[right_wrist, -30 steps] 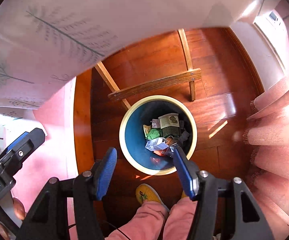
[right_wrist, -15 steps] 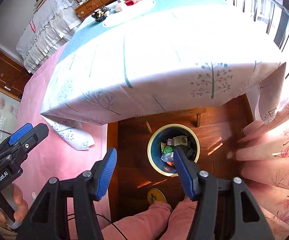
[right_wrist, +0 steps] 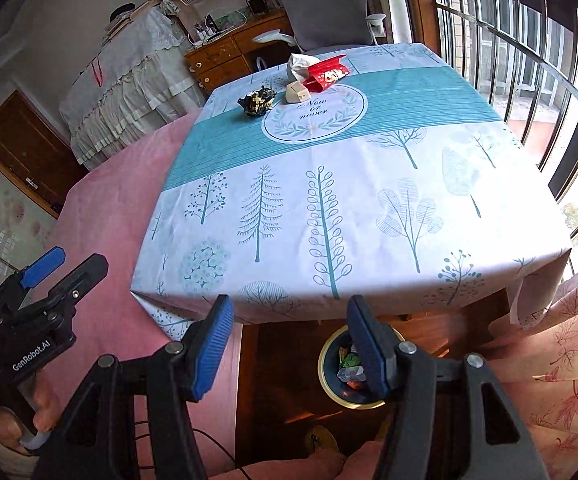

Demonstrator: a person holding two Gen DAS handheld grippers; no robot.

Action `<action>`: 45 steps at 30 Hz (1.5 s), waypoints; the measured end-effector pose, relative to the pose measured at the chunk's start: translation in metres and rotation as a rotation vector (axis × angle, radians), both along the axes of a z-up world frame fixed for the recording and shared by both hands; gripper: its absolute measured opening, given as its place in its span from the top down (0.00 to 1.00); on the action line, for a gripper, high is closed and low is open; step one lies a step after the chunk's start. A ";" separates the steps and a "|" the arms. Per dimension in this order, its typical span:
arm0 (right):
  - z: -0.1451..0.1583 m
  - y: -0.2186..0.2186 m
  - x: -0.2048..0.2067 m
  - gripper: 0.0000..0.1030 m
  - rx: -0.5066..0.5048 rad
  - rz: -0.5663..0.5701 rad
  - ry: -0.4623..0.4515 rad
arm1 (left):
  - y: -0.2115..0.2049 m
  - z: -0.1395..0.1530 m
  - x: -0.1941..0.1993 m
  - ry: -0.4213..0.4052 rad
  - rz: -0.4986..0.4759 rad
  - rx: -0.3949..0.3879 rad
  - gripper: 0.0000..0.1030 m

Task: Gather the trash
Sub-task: 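Move both open tools back over the table toward the remaining trash, then grasp the gold-black wrapper with the left gripper while the right grasps the white tissue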

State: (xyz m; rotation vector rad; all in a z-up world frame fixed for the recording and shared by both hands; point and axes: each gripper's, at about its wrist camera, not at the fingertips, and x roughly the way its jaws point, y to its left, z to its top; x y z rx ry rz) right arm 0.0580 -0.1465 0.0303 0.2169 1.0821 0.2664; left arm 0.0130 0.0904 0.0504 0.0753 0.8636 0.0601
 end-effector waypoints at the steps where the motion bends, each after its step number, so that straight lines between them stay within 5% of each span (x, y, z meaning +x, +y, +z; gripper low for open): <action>1: 0.004 0.002 0.007 0.42 -0.015 0.011 -0.002 | 0.003 0.003 0.004 0.000 0.008 -0.012 0.14; 10: 0.037 0.007 0.093 0.43 -0.059 0.063 -0.073 | 0.024 0.022 0.064 -0.038 0.101 -0.017 0.14; 23: 0.049 -0.001 0.293 0.43 -0.021 0.254 -0.126 | 0.041 0.010 0.208 0.013 0.349 -0.109 0.14; 37: 0.005 0.039 0.453 0.43 -0.031 0.425 -0.105 | 0.063 -0.048 0.342 0.137 0.475 -0.140 0.14; 45: -0.045 0.058 0.506 0.43 -0.067 0.448 -0.011 | 0.063 -0.088 0.395 0.215 0.486 -0.250 0.14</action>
